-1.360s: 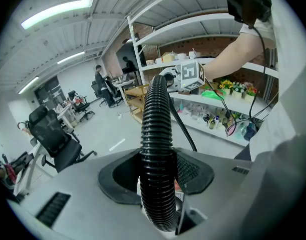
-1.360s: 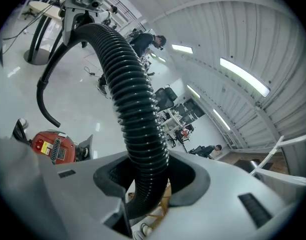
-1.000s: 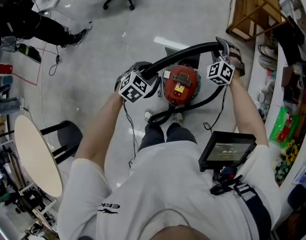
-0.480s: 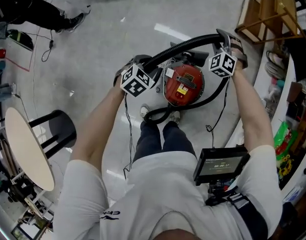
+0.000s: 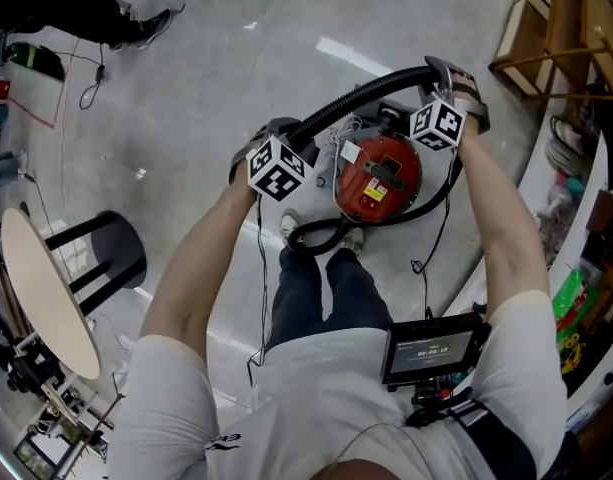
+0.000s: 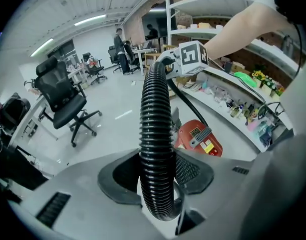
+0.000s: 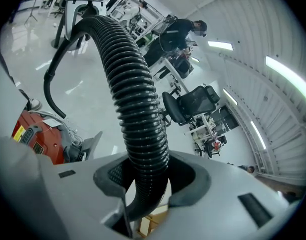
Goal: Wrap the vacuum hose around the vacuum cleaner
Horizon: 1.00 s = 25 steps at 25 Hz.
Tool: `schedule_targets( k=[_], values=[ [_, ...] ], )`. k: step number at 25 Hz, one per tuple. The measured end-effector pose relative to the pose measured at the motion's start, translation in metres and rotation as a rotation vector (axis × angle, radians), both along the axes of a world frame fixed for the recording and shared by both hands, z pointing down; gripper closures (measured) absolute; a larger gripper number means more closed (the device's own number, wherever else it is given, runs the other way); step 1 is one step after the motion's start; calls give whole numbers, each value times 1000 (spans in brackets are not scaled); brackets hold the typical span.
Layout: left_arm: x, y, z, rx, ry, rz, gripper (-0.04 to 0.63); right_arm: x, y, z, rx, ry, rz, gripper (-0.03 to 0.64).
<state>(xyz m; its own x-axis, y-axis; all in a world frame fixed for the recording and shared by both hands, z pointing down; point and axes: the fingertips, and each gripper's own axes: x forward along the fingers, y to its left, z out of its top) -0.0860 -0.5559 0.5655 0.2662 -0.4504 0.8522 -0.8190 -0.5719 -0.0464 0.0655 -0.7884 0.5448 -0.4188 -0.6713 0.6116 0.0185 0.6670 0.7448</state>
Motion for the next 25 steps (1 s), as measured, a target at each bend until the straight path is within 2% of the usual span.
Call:
schedule_targets(
  k=[11, 25],
  values=[
    [-41, 10, 75, -47, -23, -91, 428, -63, -3, 75, -36, 9, -54, 445],
    [-121, 86, 143, -150, -41, -240, 430, -177, 57, 158, -106, -13, -156, 446]
  ],
)
